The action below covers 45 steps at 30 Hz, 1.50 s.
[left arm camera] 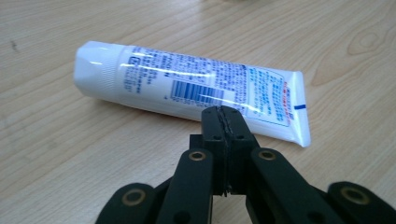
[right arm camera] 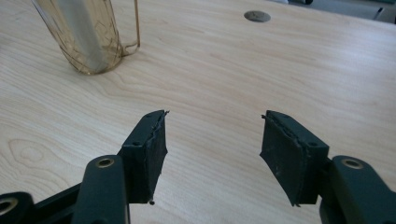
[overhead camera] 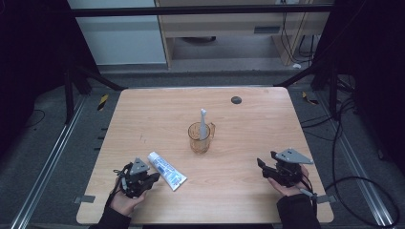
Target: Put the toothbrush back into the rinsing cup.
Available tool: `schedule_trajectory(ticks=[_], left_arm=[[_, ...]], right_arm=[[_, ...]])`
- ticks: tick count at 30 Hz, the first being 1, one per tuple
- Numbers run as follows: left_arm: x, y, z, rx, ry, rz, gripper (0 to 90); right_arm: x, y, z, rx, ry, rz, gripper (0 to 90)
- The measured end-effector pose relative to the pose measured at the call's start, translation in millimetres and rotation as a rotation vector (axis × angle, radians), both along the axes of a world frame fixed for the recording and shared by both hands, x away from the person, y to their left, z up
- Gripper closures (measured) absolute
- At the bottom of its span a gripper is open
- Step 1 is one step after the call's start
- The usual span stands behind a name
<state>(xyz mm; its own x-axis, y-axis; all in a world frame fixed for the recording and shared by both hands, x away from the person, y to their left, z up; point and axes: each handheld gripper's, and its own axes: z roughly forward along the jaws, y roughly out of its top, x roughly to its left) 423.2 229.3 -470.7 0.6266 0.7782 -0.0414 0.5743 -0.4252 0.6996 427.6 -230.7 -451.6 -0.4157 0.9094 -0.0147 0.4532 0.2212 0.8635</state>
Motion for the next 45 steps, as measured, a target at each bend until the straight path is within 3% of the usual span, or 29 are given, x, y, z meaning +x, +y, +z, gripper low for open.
schedule_trajectory(ticks=[4,10,13,19,45], left_arm=[[-1.6,-6.0,-2.2,0.019,0.014,-0.035,89.3],[-1.5,-14.3,-5.6,0.031,0.029,-0.07,89.3],[-1.3,-16.5,-6.4,0.037,0.031,-0.077,89.3],[-0.1,-24.8,-9.7,0.058,0.033,-0.099,89.4],[19.4,-49.4,-14.4,0.07,-0.014,-0.107,89.6]], right_arm=[[-3.4,-3.3,-2.7,-0.018,0.005,-0.007,39.1],[-3.6,-5.4,-8.5,-0.018,0.055,-0.011,37.3],[-3.2,-6.7,-8.3,-0.025,0.042,-0.014,36.9],[-2.3,-7.9,-9.3,-0.023,0.058,-0.022,35.7],[1.4,-12.1,-12.4,-0.04,0.05,-0.065,32.9]])
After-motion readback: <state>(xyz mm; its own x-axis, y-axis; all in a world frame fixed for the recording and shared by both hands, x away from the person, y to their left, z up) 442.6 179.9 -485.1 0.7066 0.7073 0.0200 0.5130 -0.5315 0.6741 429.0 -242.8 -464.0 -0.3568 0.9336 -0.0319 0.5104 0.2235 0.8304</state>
